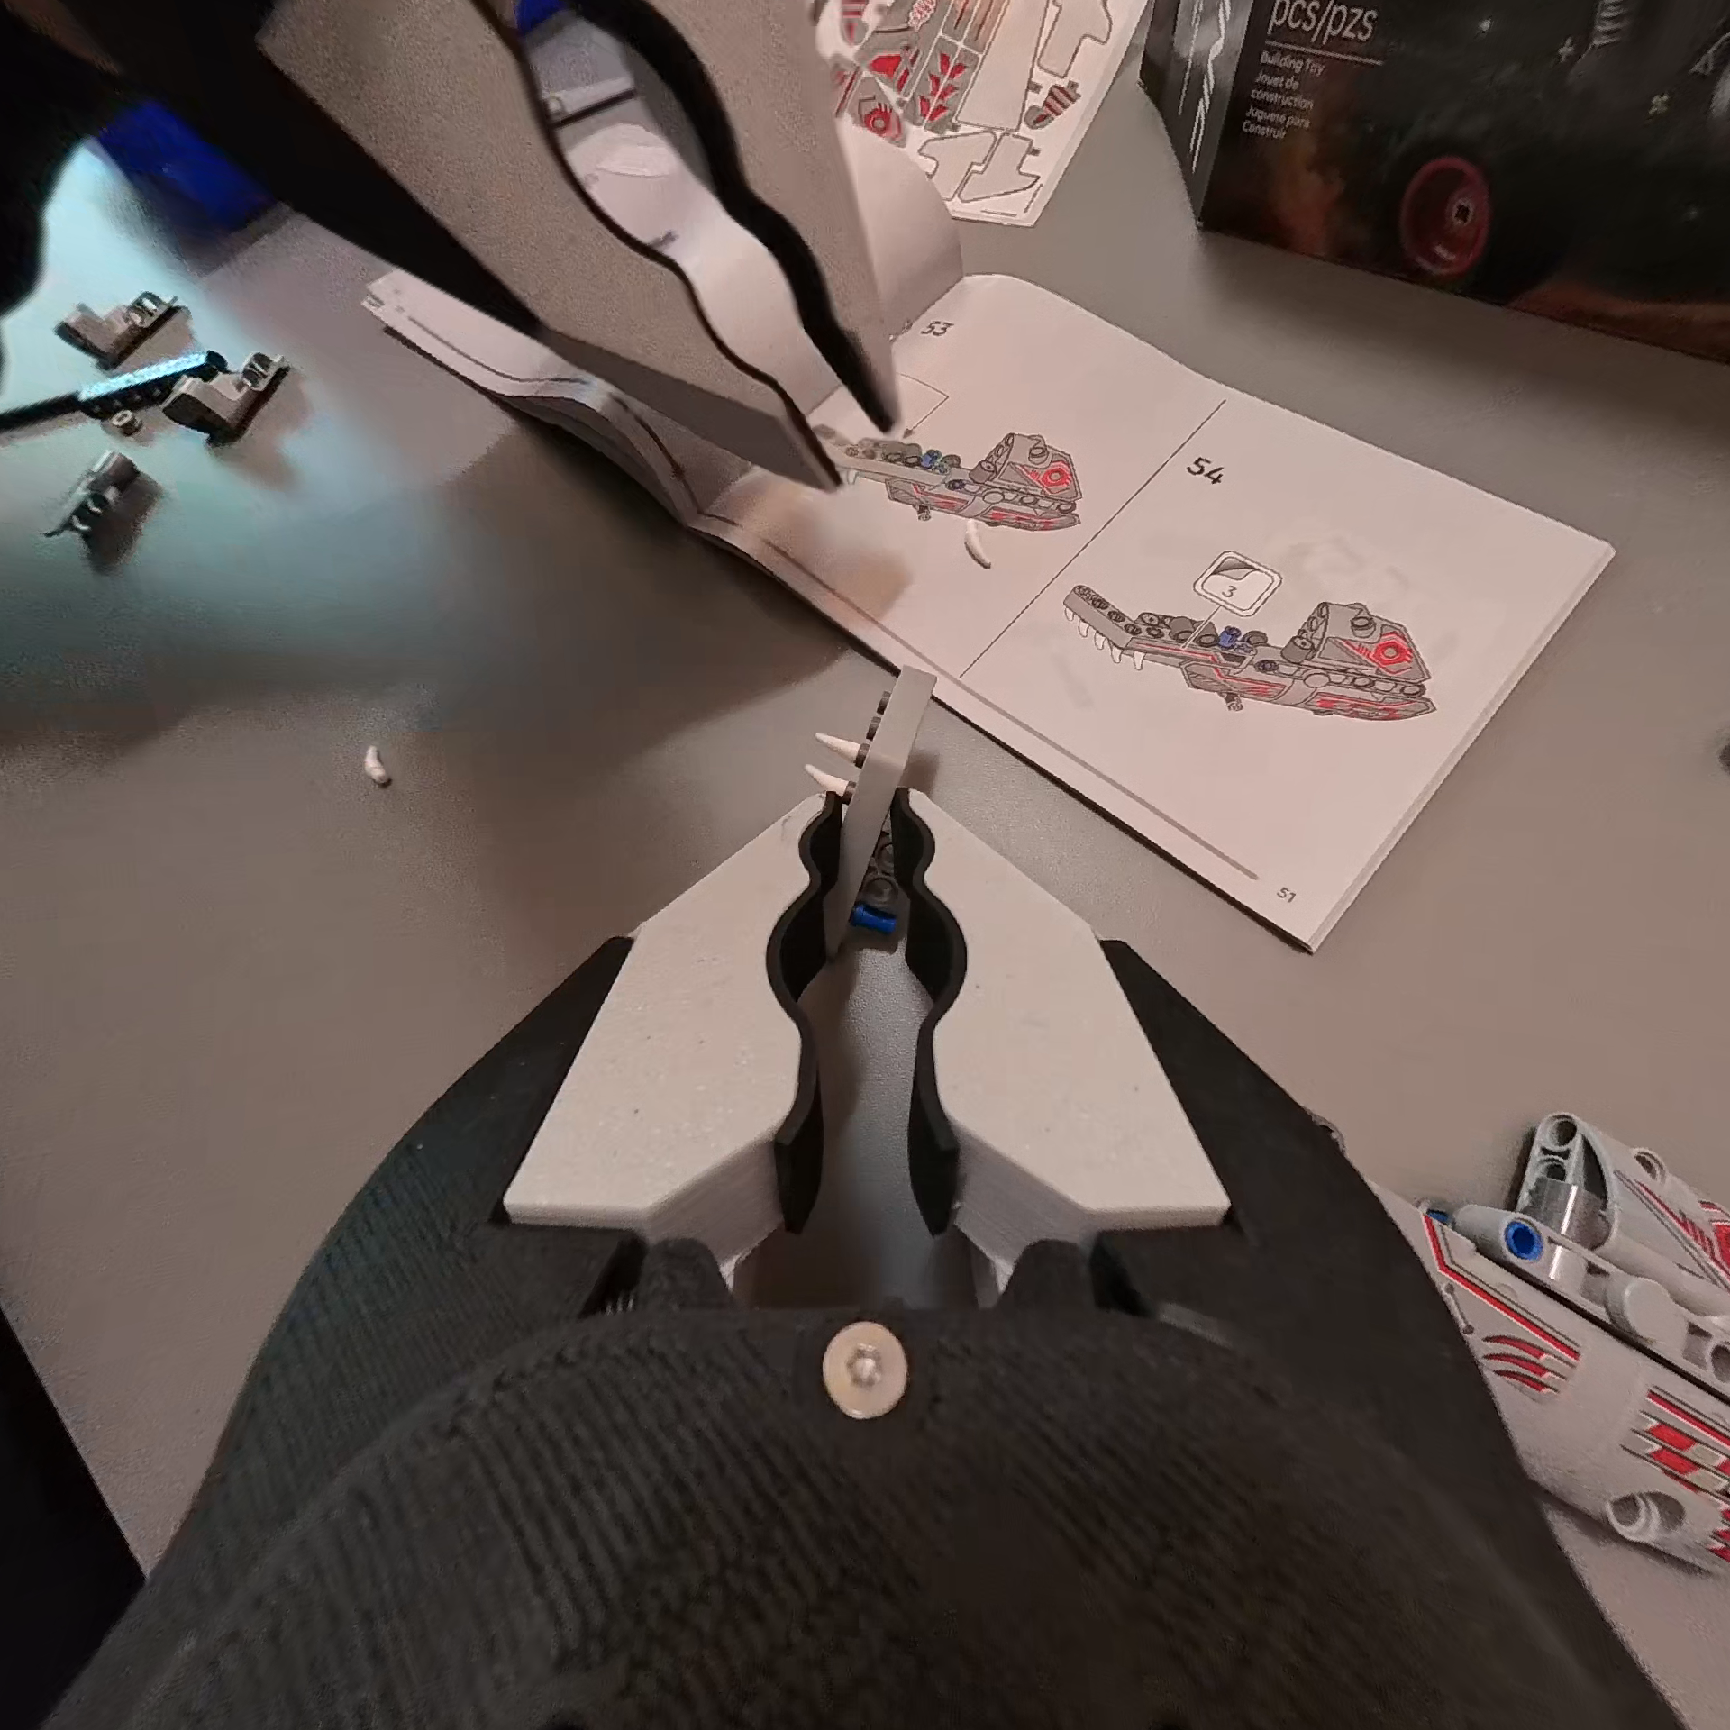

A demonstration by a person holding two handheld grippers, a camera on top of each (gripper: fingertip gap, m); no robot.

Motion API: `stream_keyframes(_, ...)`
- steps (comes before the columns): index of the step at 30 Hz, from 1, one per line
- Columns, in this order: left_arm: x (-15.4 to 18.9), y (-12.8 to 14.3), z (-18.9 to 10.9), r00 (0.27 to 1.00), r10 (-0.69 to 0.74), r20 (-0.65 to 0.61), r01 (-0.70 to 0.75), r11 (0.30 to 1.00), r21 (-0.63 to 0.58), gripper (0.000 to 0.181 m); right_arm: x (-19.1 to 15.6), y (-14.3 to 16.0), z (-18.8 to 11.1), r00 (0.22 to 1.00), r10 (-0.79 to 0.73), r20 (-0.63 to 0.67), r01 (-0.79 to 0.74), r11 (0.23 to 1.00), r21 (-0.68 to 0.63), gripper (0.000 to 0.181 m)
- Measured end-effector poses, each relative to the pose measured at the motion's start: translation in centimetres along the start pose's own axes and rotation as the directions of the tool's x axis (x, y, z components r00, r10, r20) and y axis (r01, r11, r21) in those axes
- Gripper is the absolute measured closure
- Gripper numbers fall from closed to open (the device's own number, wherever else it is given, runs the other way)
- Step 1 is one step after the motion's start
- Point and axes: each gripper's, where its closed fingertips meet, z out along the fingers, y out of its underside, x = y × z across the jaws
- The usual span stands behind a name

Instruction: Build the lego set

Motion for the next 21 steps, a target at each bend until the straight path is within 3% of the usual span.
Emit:
stream_keyframes(5, -0.6, 0.1, 3.6, 0.99, -0.054, -0.132, 0.048, 0.998, -0.048, 0.168, 0.0, 0.0, 0.0, 1.0, 0.02, 0.019, -0.02, 1.0, -0.001, 0.171)
stream_keyframes(9, 0.0, -0.1, 4.1, 0.97, -0.136, -0.202, 0.129, 0.99, -0.049, 0.176, -0.3, 0.1, 0.0, 1.0, 0.011, 0.029, -0.011, 1.0, -0.004, 0.171)
stream_keyframes(16, 4.7, 0.2, 1.4, 0.937, -0.097, -0.336, 0.113, 0.993, 0.027, 0.181, -0.6, 0.1, 0.1, 0.998, 0.005, 0.056, -0.005, 1.0, -0.01, 0.171)
stream_keyframes(21, 9.6, 0.3, -3.2, 0.957, -0.043, -0.288, 0.098, 0.979, 0.179, 0.175, -0.9, 0.2, 0.1, 0.998, -0.005, 0.065, 0.006, 1.0, -0.013, 0.171)
